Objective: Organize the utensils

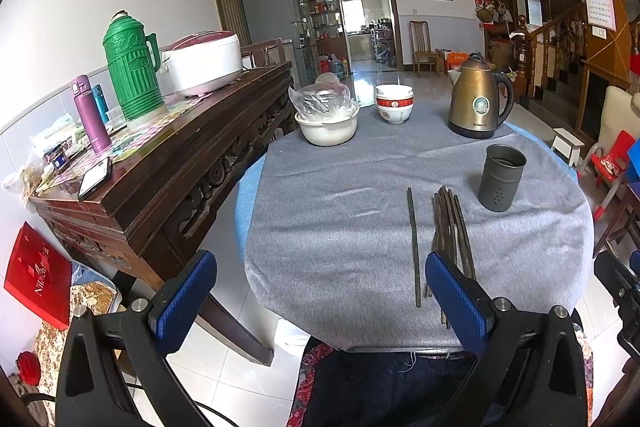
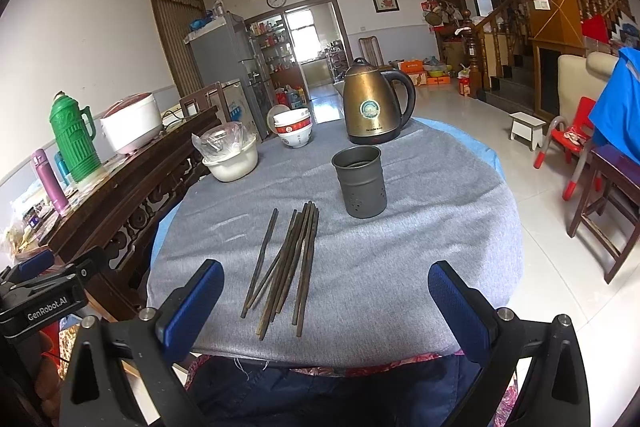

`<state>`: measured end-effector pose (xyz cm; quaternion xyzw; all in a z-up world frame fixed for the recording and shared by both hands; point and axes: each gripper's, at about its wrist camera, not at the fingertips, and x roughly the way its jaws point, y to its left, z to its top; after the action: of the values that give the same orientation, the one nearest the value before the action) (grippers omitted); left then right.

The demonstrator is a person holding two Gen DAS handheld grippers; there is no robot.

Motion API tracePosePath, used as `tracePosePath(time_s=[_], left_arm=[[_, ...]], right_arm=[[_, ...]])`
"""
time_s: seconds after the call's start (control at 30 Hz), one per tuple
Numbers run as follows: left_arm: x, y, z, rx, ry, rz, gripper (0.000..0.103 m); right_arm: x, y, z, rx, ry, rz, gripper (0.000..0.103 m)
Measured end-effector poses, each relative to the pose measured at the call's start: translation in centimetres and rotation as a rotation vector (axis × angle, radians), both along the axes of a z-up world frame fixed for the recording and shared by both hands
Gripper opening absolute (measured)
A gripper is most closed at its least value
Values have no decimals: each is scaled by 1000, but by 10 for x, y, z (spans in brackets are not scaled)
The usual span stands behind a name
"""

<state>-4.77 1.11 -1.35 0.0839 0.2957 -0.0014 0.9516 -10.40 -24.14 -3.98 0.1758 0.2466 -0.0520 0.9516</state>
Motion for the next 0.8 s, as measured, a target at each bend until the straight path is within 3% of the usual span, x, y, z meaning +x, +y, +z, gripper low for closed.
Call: tracePosePath(time_s=[0.8], left_arm=[[2,0,-2,-3,6,5,103]], right_arm=[[4,3,-2,3,11,7,103]])
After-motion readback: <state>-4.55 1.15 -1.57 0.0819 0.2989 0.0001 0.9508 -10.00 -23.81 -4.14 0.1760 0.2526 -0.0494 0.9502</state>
